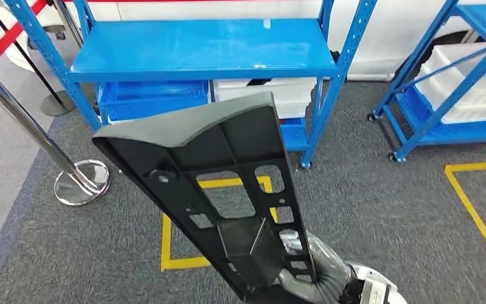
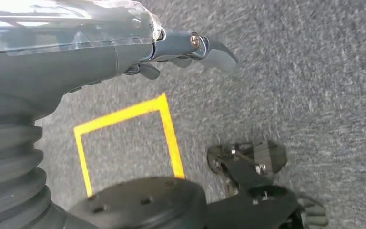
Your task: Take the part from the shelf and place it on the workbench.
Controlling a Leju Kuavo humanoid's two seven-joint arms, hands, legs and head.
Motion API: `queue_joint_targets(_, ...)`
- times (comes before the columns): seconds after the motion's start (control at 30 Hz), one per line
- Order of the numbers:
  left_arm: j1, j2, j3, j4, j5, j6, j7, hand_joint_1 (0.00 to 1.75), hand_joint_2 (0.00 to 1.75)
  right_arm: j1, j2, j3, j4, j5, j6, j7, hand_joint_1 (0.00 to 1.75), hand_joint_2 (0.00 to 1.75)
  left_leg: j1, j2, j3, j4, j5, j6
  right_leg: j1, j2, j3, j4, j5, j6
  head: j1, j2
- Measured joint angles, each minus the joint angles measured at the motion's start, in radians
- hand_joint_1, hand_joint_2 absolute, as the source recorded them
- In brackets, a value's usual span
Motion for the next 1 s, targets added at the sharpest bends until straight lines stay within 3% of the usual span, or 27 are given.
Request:
queue_joint_targets(0.1, -0.003, -0.002, -0.001, 0.000, -0.004, -0.001, 0.000, 0.00, 1.75, 0.004, 0.001, -0.004, 0.000, -0.002, 0.001, -0.003, 1.75, 1.75, -0.002, 0.028, -0.007, -0.009, 0.008, 0.026, -0.002, 0.014, -0.016, 0.007, 0.009, 0.019, 0.000, 0.000)
queue_joint_targets(0.17, -0.006, -0.003, -0.001, 0.000, -0.003, -0.001, 0.000, 0.00, 1.75, 0.003, 0.004, -0.007, 0.000, -0.004, 0.002, -0.004, 1.75, 1.75, 0.000, 0.052, -0.017, -0.014, 0.021, 0.041, -0.004, -0.009, -0.047, 0.071, -0.037, 0.026, 0.000, 0.000)
queue_joint_targets(0.23, -0.008, -0.003, -0.001, 0.000, 0.001, 0.000, 0.001, 0.00, 1.75, 0.000, 0.005, -0.010, 0.001, -0.005, 0.006, -0.005, 1.75, 1.75, -0.003, 0.074, -0.030, -0.013, 0.031, 0.047, -0.006, -0.035, -0.099, 0.197, -0.112, 0.032, 0.000, 0.000)
queue_joint_targets(0.27, -0.007, -0.003, -0.001, 0.000, 0.005, 0.001, 0.001, 0.00, 1.75, -0.002, 0.005, -0.011, 0.003, -0.006, 0.009, -0.005, 1.75, 1.75, -0.004, 0.085, -0.038, -0.013, 0.035, 0.047, -0.008, -0.039, -0.117, 0.249, -0.135, 0.034, 0.000, 0.000)
queue_joint_targets(0.3, -0.007, -0.003, 0.000, 0.000, 0.009, 0.002, 0.000, 0.00, 1.75, -0.005, 0.005, -0.012, 0.004, -0.007, 0.013, -0.005, 1.75, 1.75, -0.005, 0.096, -0.044, -0.012, 0.039, 0.046, -0.009, -0.043, -0.117, 0.269, -0.138, 0.035, 0.000, 0.000)
queue_joint_targets(0.33, -0.008, -0.002, 0.000, 0.000, 0.012, 0.003, 0.000, 0.00, 1.75, -0.009, 0.005, -0.013, 0.005, -0.008, 0.017, -0.005, 1.75, 1.75, -0.005, 0.107, -0.049, -0.012, 0.042, 0.044, -0.010, -0.048, -0.097, 0.251, -0.125, 0.035, 0.000, 0.000)
queue_joint_targets(0.4, -0.011, -0.002, 0.000, 0.000, 0.018, 0.004, -0.002, 0.00, 1.75, -0.021, 0.005, -0.014, 0.006, -0.010, 0.021, -0.005, 1.75, 1.75, -0.006, 0.126, -0.053, -0.011, 0.047, 0.040, -0.009, -0.077, -0.009, 0.121, -0.075, 0.028, 0.000, 0.000)
queue_joint_targets(0.47, -0.014, -0.003, 0.001, 0.000, 0.023, 0.004, -0.003, 0.00, 1.75, -0.034, 0.005, -0.015, 0.005, -0.012, 0.022, -0.005, 1.75, 1.75, -0.011, 0.141, -0.055, -0.009, 0.051, 0.031, 0.001, -0.110, 0.053, 0.014, -0.053, 0.014, 0.000, 0.000)
queue_joint_targets(0.5, -0.015, -0.003, 0.001, 0.000, 0.024, 0.004, -0.003, 0.00, 1.75, -0.039, 0.005, -0.016, 0.005, -0.014, 0.022, -0.005, 1.75, 1.75, -0.013, 0.148, -0.055, -0.008, 0.052, 0.026, 0.005, -0.117, 0.059, -0.004, -0.054, 0.007, 0.000, 0.000)
queue_joint_targets(0.57, -0.017, -0.003, 0.002, 0.000, 0.024, 0.005, -0.004, 0.00, 1.75, -0.042, 0.005, -0.018, 0.005, -0.015, 0.022, -0.005, 1.75, 1.75, -0.015, 0.163, -0.055, -0.009, 0.054, 0.014, 0.007, -0.099, 0.052, -0.008, -0.048, -0.008, 0.000, 0.000)
queue_joint_targets(0.63, -0.018, -0.003, 0.002, 0.000, 0.024, 0.005, -0.003, 0.00, 1.75, -0.043, 0.005, -0.019, 0.004, -0.016, 0.023, -0.006, 1.75, 1.75, -0.012, 0.141, -0.066, 0.016, 0.031, 0.002, 0.003, -0.082, 0.048, -0.013, -0.038, -0.021, 0.000, 0.000)
queue_joint_targets(0.67, -0.018, -0.003, 0.002, 0.000, 0.024, 0.005, -0.002, 0.00, 1.75, -0.044, 0.005, -0.019, 0.004, -0.016, 0.024, -0.006, 1.75, 1.75, -0.011, 0.119, -0.083, 0.057, 0.003, -0.003, 0.001, -0.074, 0.046, -0.015, -0.033, -0.028, 0.000, 0.000)
queue_joint_targets(0.73, -0.014, -0.003, 0.002, 0.000, 0.023, 0.006, -0.001, 0.00, 1.75, -0.045, 0.004, -0.019, 0.003, -0.017, 0.026, -0.007, 1.75, 1.75, -0.010, 0.080, -0.140, 0.192, -0.070, -0.006, 0.004, -0.055, 0.038, -0.014, -0.027, -0.036, 0.000, 0.000)
queue_joint_targets(0.77, -0.012, -0.003, 0.002, 0.000, 0.023, 0.006, 0.000, 0.00, 1.75, -0.044, 0.003, -0.019, 0.003, -0.017, 0.027, -0.006, 1.75, 1.75, -0.010, 0.073, -0.167, 0.253, -0.093, -0.006, 0.006, -0.044, 0.035, -0.013, -0.025, -0.038, 0.000, 0.000)
queue_joint_targets(0.8, -0.011, -0.003, 0.002, 0.000, 0.024, 0.007, 0.000, 0.00, 1.75, -0.043, 0.003, -0.019, 0.002, -0.017, 0.028, -0.006, 1.75, 1.75, -0.010, 0.071, -0.179, 0.283, -0.097, -0.005, 0.008, -0.032, 0.032, -0.011, -0.024, -0.039, 0.000, 0.000)
queue_joint_targets(0.83, -0.011, -0.003, 0.002, 0.000, 0.024, 0.008, 0.001, 0.00, 1.75, -0.042, 0.003, -0.020, 0.002, -0.017, 0.030, -0.006, 1.75, 1.75, -0.010, 0.069, -0.170, 0.271, -0.078, -0.003, 0.009, -0.019, 0.031, -0.009, -0.023, -0.039, 0.000, 0.000)
queue_joint_targets(0.87, -0.011, -0.003, 0.002, 0.000, 0.024, 0.010, 0.001, 0.00, 1.75, -0.042, 0.003, -0.020, 0.002, -0.017, 0.032, -0.005, 1.75, 1.75, -0.010, 0.065, -0.144, 0.221, -0.045, 0.001, 0.010, -0.006, 0.031, -0.007, -0.023, -0.038, 0.000, 0.000)
queue_joint_targets(0.93, -0.010, -0.002, 0.003, 0.000, 0.025, 0.014, 0.001, 0.00, 1.75, -0.042, 0.003, -0.021, 0.001, -0.018, 0.037, -0.003, 1.75, 1.75, -0.010, 0.027, -0.077, 0.079, 0.017, 0.014, 0.012, 0.017, 0.028, -0.001, -0.023, -0.036, 0.000, 0.000)
queue_joint_targets(1.0, -0.009, -0.001, 0.004, 0.000, 0.027, 0.017, 0.000, 0.00, 1.75, -0.043, 0.003, -0.022, 0.000, -0.018, 0.040, -0.002, 1.75, 1.75, -0.011, -0.004, -0.045, 0.004, 0.034, 0.021, 0.010, 0.038, 0.018, 0.005, -0.020, -0.026, 0.000, 0.000)
